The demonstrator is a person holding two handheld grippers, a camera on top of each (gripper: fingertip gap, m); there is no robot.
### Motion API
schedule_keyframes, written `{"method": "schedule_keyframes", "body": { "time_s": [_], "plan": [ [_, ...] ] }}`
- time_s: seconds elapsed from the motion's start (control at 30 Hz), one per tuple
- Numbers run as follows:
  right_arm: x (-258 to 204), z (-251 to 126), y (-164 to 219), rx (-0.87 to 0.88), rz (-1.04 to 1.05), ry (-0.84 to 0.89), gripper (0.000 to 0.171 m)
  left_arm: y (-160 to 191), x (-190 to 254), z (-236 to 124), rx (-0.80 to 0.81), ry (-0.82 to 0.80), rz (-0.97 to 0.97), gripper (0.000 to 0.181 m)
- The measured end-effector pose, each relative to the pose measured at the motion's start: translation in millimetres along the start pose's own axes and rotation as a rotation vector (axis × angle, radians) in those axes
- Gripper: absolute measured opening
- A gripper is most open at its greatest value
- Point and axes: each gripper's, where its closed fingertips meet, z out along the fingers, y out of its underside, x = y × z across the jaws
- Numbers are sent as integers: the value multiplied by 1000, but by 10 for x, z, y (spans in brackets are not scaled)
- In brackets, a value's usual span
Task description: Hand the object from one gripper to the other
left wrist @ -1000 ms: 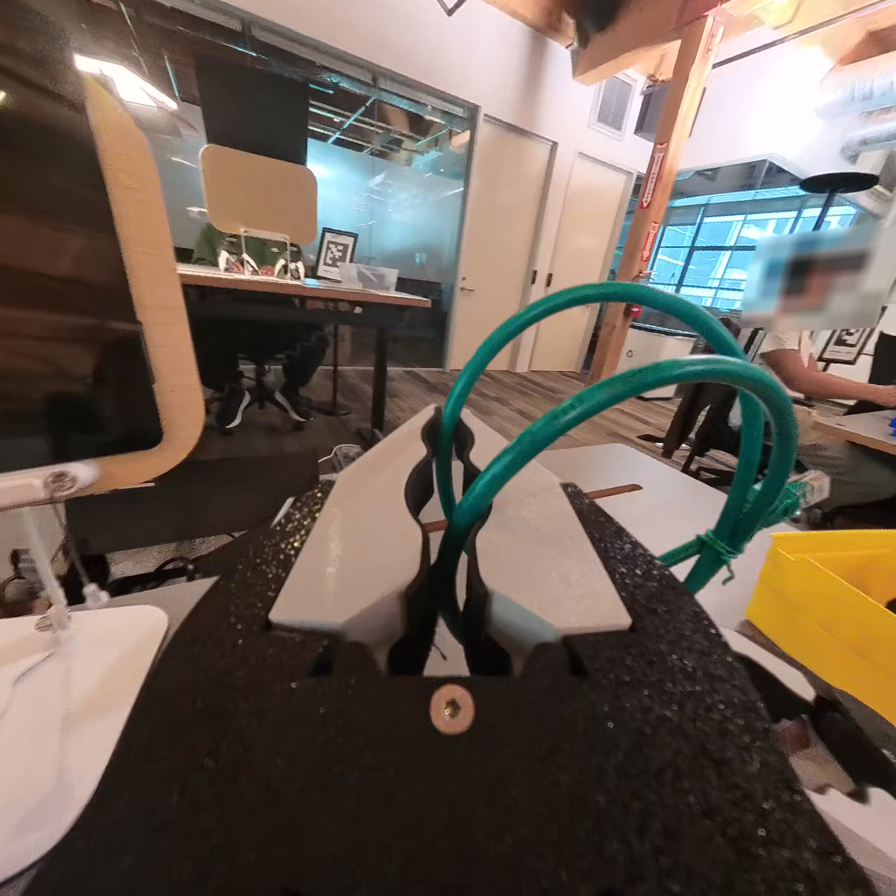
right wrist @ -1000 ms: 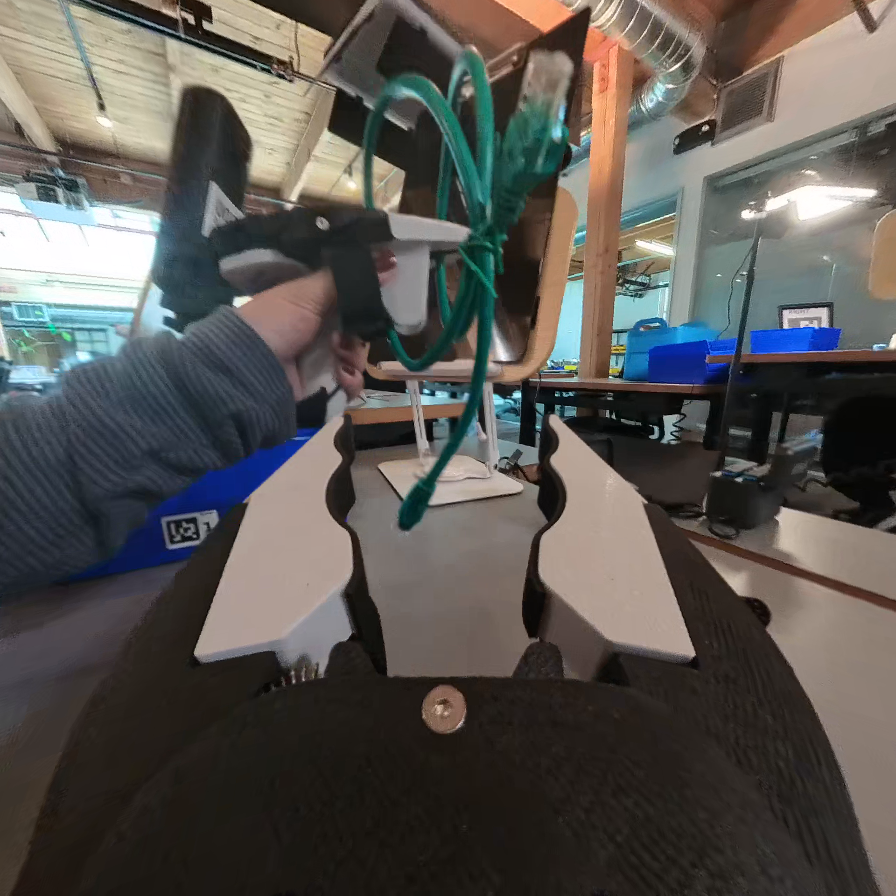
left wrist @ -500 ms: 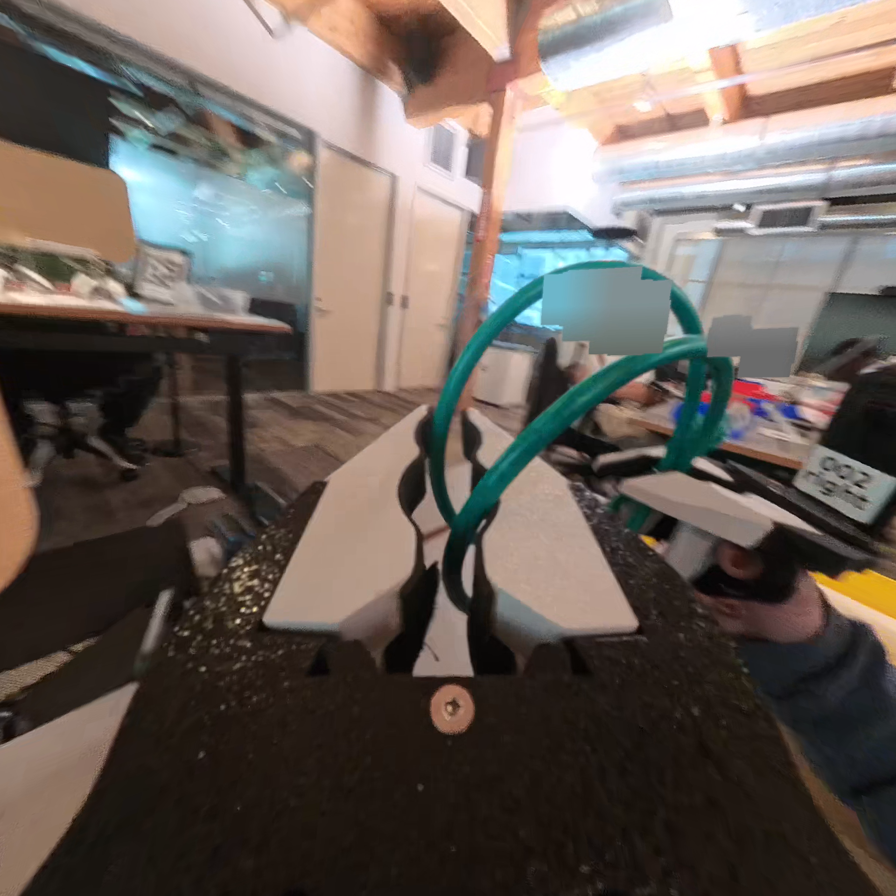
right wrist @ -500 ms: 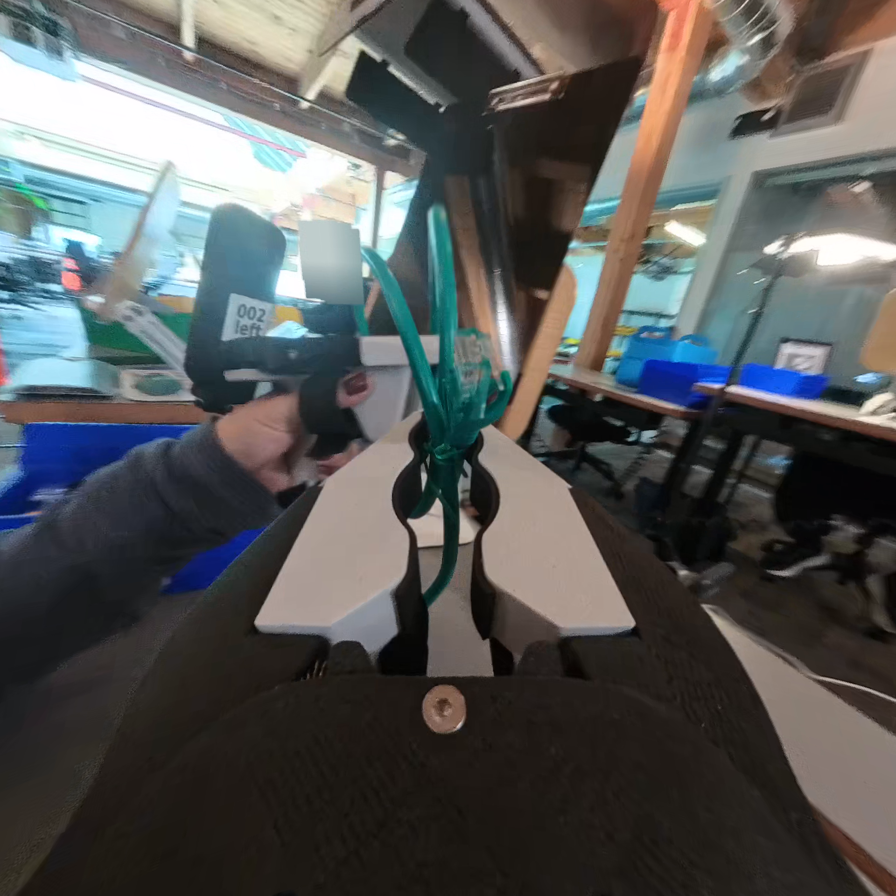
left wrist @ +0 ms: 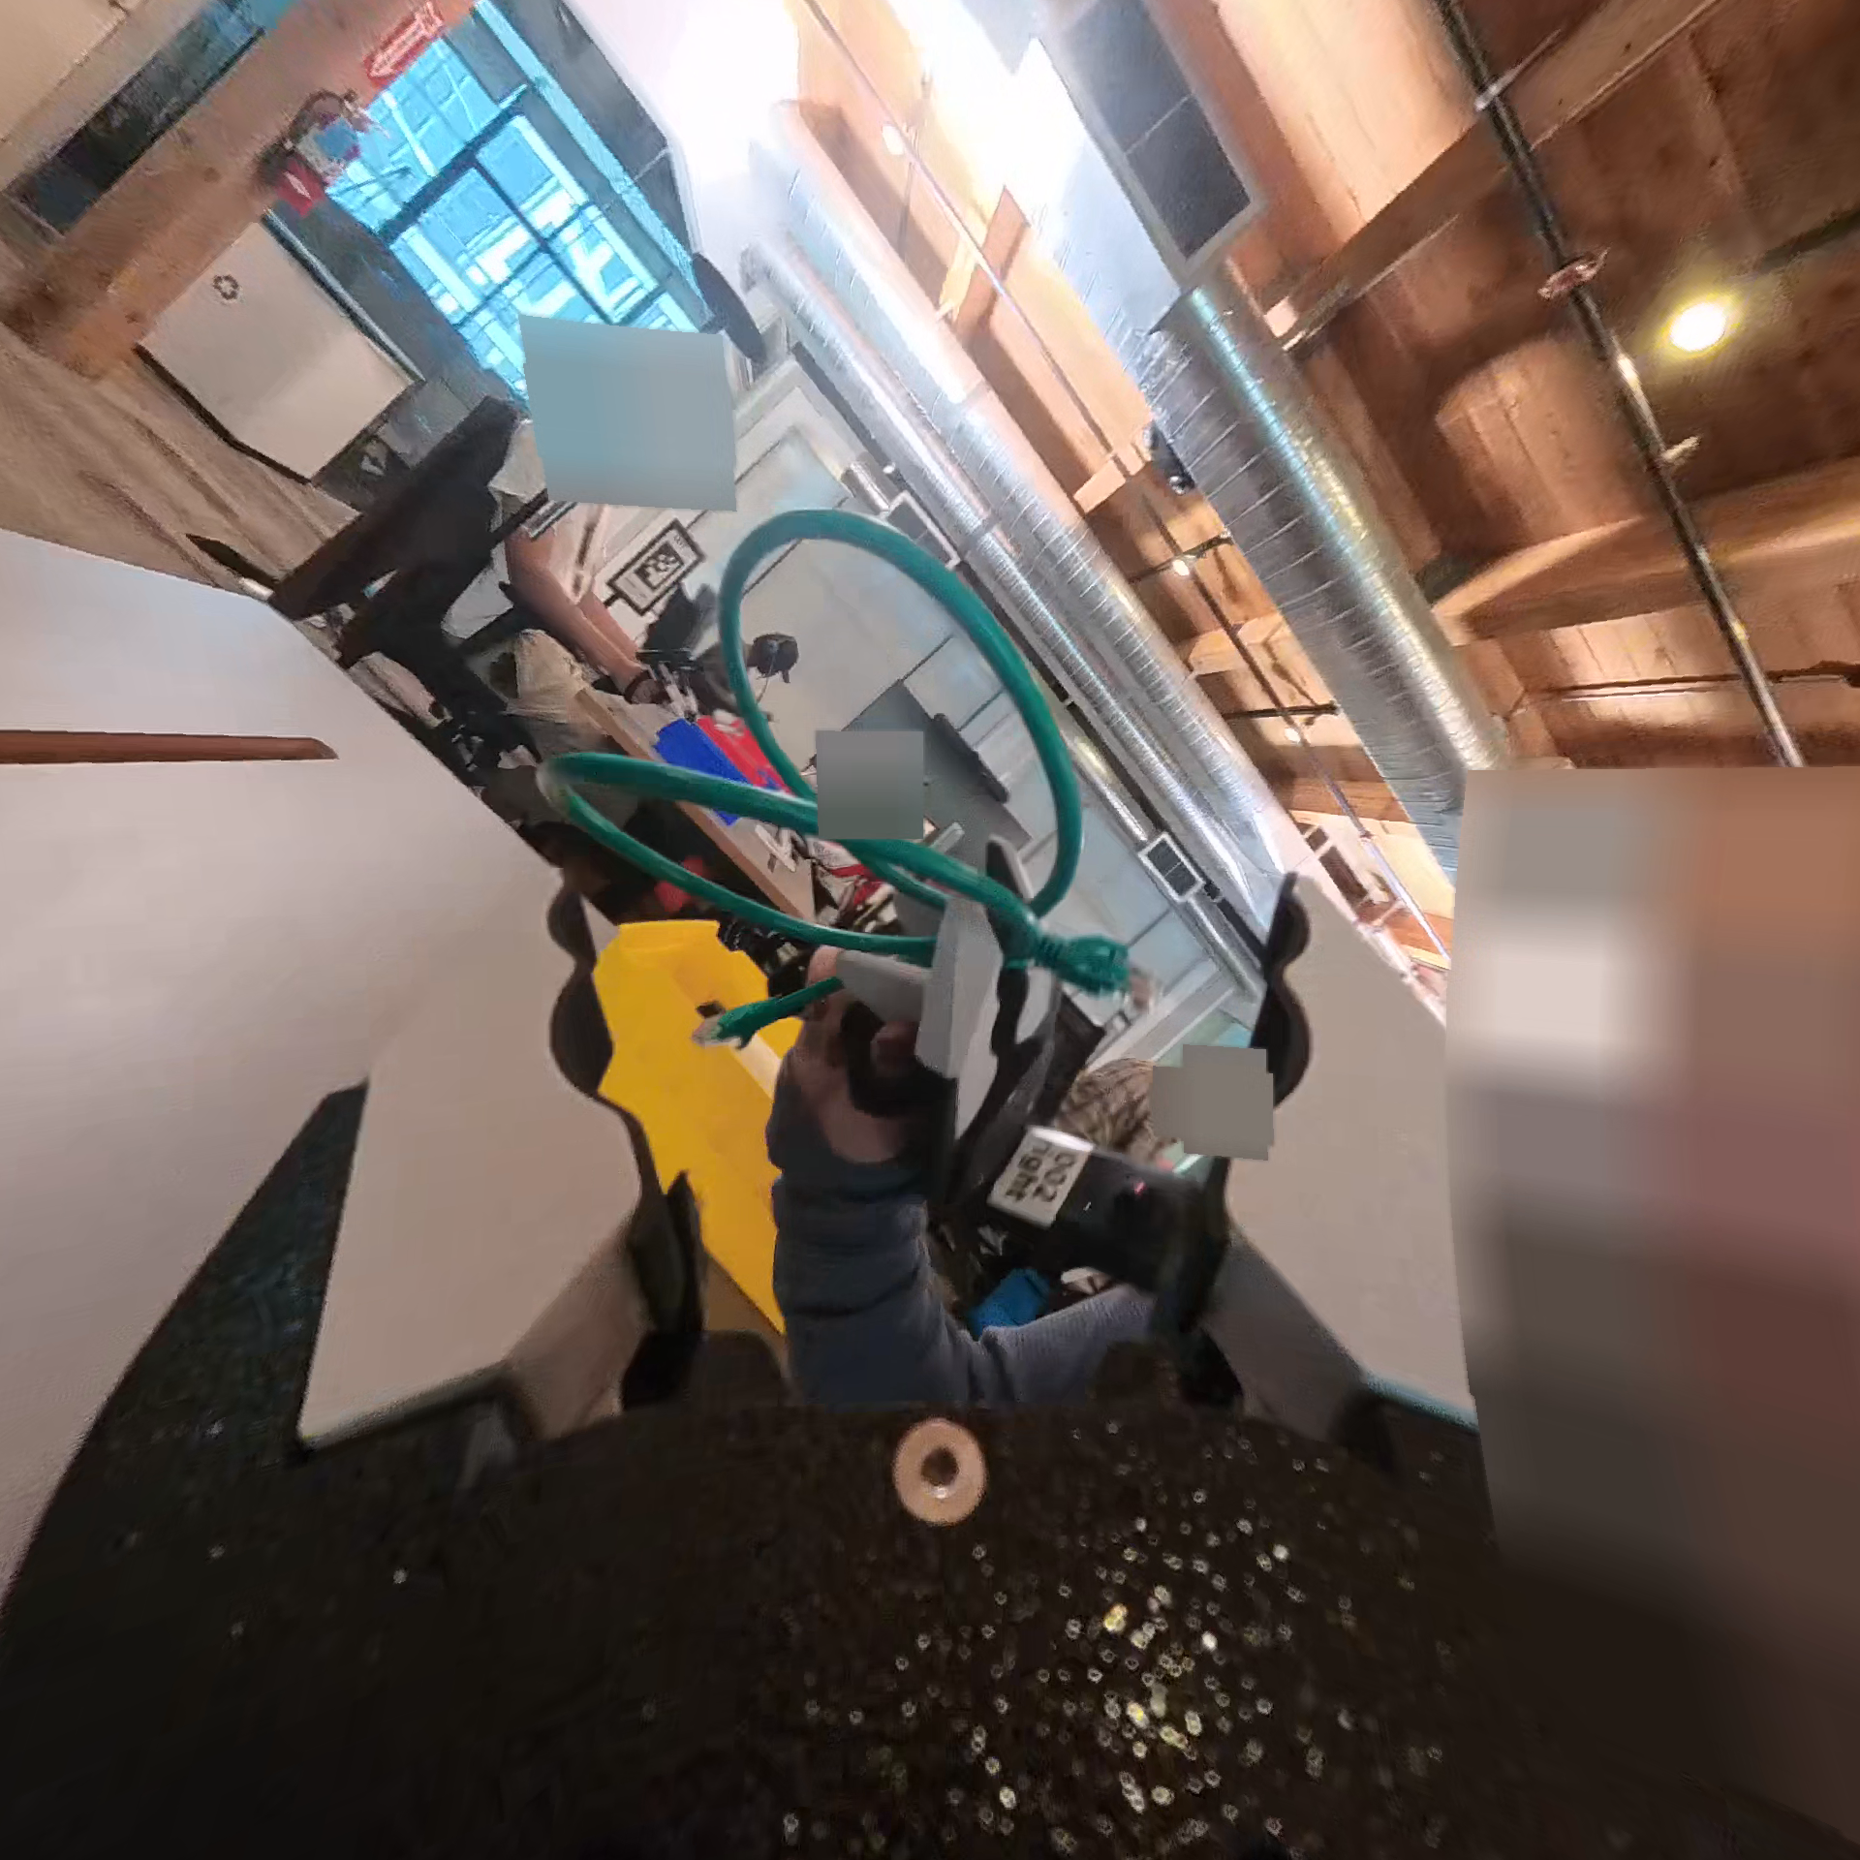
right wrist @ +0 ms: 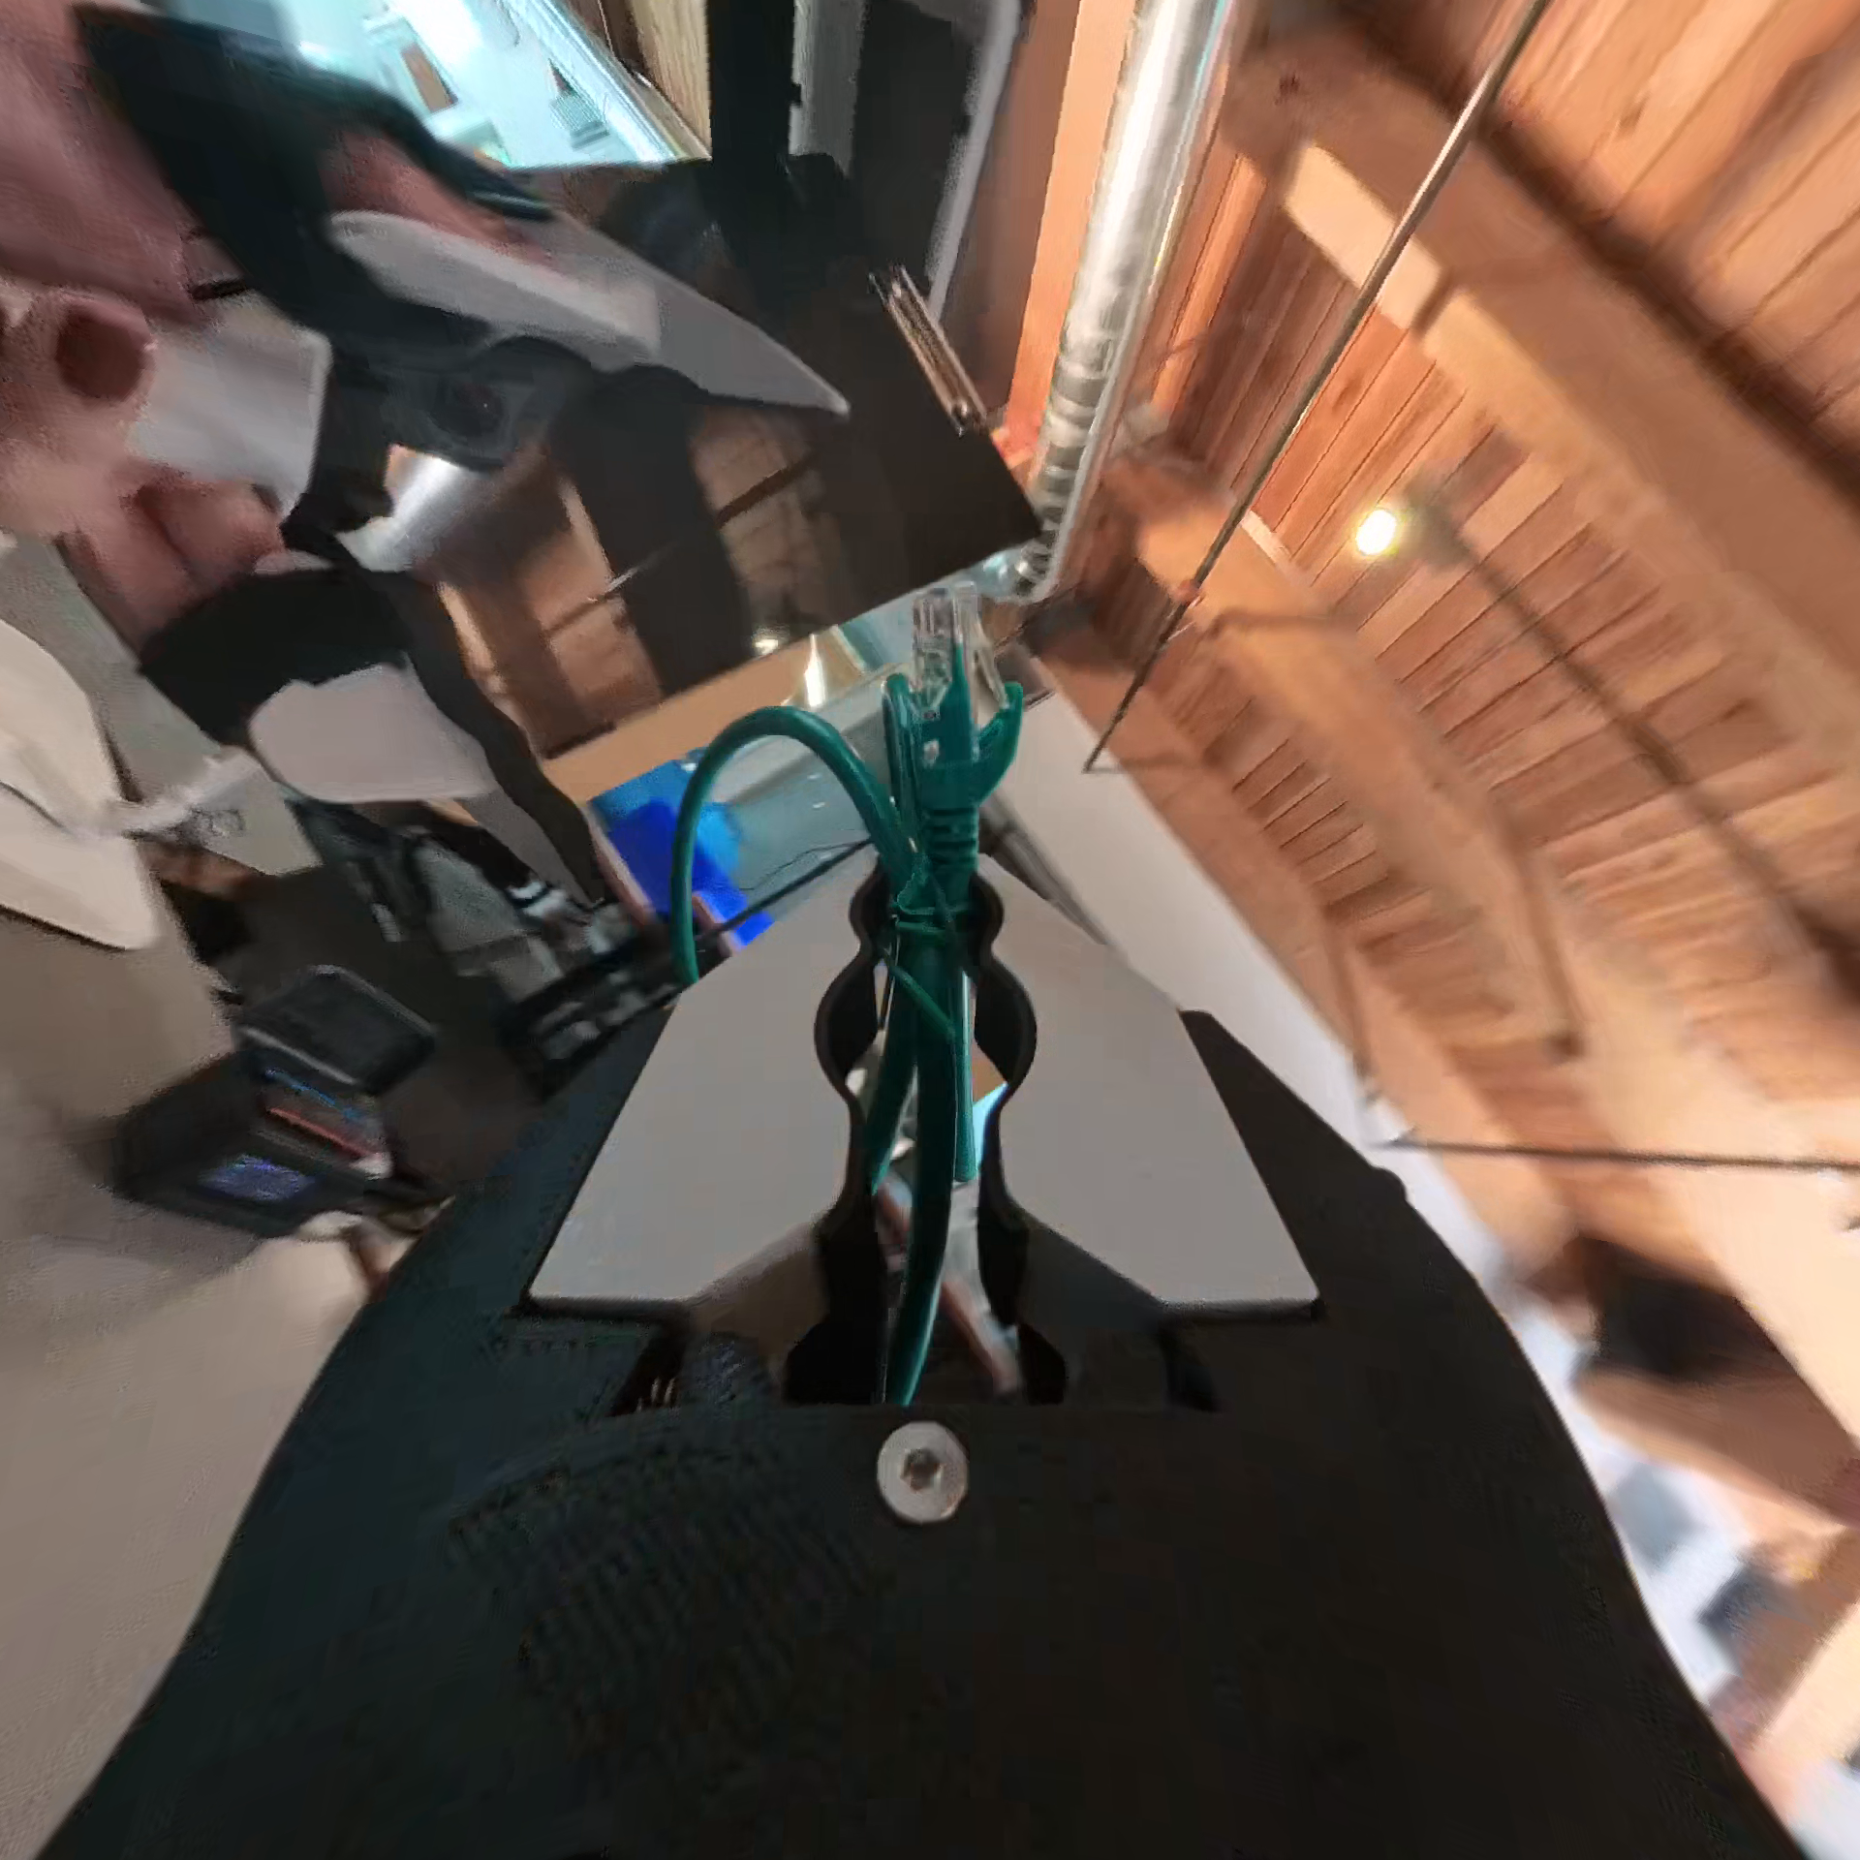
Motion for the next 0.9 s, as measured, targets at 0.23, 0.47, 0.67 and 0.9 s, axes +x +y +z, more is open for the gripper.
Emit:
{"method": "schedule_keyframes", "body": {
  "time_s": [0.23,0.47,0.67,0.9],
  "plan": [
    [-376,26,-204,44,-564,43,11,44,114,156,1,-14,89,112],
    [-579,70,-142,47,-500,-20,17,-15,224,108,40,14,286,0],
    [-525,9,-26,77,-27,-198,69,-108,539,27,127,63,572,0],
    [-228,13,155,-42,1077,-461,80,187,726,-88,-53,285,584,0]
  ]
}}
